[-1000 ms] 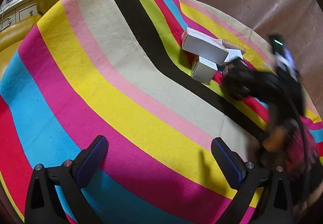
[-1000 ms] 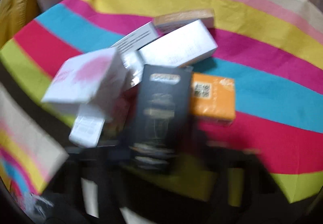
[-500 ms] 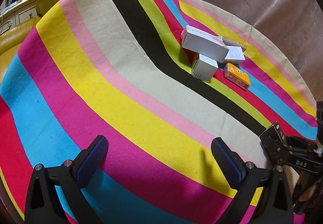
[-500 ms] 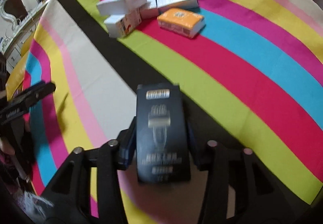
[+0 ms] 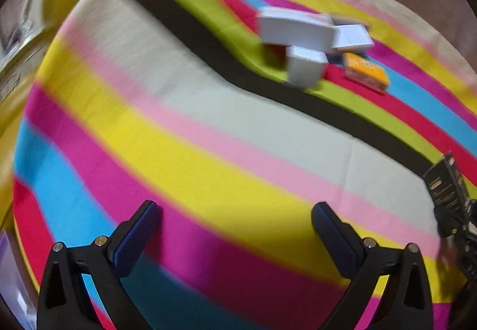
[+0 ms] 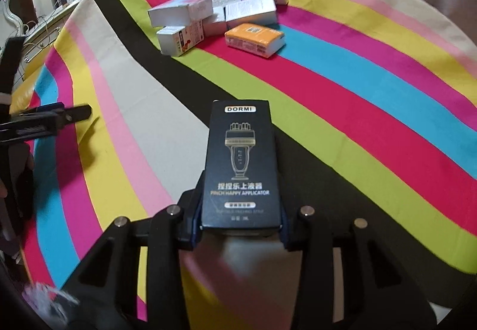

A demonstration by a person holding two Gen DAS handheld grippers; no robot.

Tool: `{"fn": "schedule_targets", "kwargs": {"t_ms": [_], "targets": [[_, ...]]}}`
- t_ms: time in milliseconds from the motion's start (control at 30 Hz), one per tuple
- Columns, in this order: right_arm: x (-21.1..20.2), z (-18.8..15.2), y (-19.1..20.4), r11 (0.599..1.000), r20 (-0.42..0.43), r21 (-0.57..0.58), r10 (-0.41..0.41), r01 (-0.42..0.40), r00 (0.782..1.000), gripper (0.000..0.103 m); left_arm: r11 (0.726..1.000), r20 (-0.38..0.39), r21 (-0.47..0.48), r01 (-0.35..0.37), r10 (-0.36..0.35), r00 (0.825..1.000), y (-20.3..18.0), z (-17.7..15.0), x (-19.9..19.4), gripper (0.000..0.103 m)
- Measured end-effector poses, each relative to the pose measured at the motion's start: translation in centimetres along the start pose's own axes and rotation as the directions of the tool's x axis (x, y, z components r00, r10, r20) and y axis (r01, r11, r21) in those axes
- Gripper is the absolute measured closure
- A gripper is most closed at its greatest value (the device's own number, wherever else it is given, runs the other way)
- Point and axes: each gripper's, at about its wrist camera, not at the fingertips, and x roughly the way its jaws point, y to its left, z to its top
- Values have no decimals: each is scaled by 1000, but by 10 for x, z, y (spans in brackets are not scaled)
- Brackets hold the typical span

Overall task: Organize objects
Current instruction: 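Grasp the white printed medicine box with the left tool while the right tool grasps the black DORMI box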

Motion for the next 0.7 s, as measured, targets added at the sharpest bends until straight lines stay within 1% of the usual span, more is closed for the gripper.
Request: {"fn": "schedule_targets", "kwargs": {"t_ms": [33,100,133,167,200,267,300,333,367,400,433,467,500,533,600,667,700], "targets": [[2,1,1,1000,0,0,-1,1,1000,60,1000,-11,12,26,-26,1000,-9,9,6,0],[2,2,-1,1000,-1,10,4,-4,1000,60,999,4,37,6,-6,1000,-25,27,18,0],[1,2,-1,1000,-1,7,2,-2,1000,60,999,19,53,-8,7,1000,-34,39,26,0],[1,1,0,1000,0,1,-5,5,1000,60,997,16,66,-26,25,1000,-43,54,39,0],[1,1,0,1000,0,1,-5,5,1000,60,998,8,62,-24,23,1000,-49,70,51,1],[1,1,-2,1000,0,8,2,-2,1000,60,999,17,41,-5,4,1000,-56,97,67,4],[2,1,-3,1000,0,12,5,-5,1000,60,999,20,35,-11,10,1000,-59,111,77,4],[2,1,-3,1000,0,13,5,-5,1000,60,999,20,30,-20,20,1000,-60,119,83,11],[1,1,-3,1000,0,15,6,-6,1000,59,1000,20,23,-19,18,1000,-60,127,89,26],[2,1,-4,1000,0,17,7,-7,1000,59,1000,28,19,3,-4,1000,-60,130,90,32],[2,1,-4,1000,0,20,9,-9,1000,59,999,35,38,20,-22,999,-63,129,87,57],[2,1,-5,1000,0,22,10,-10,1000,59,998,24,61,25,-26,999,-66,127,84,63],[1,1,-5,1000,0,25,11,-11,1000,59,994,-3,78,75,-75,997,-68,122,78,63],[1,1,-6,1000,1,26,12,-12,1000,59,986,-26,98,137,-135,991,-69,113,68,63],[1,0,-6,999,1,29,13,-13,1000,59,974,-55,135,184,-178,982,-68,95,46,63],[1,0,-6,1000,1,27,12,-12,1000,59,949,-98,111,296,-286,953,-57,77,25,63],[2,1,-6,1000,1,26,12,-12,1000,59,940,-99,107,322,-312,945,-52,71,16,63]]}}
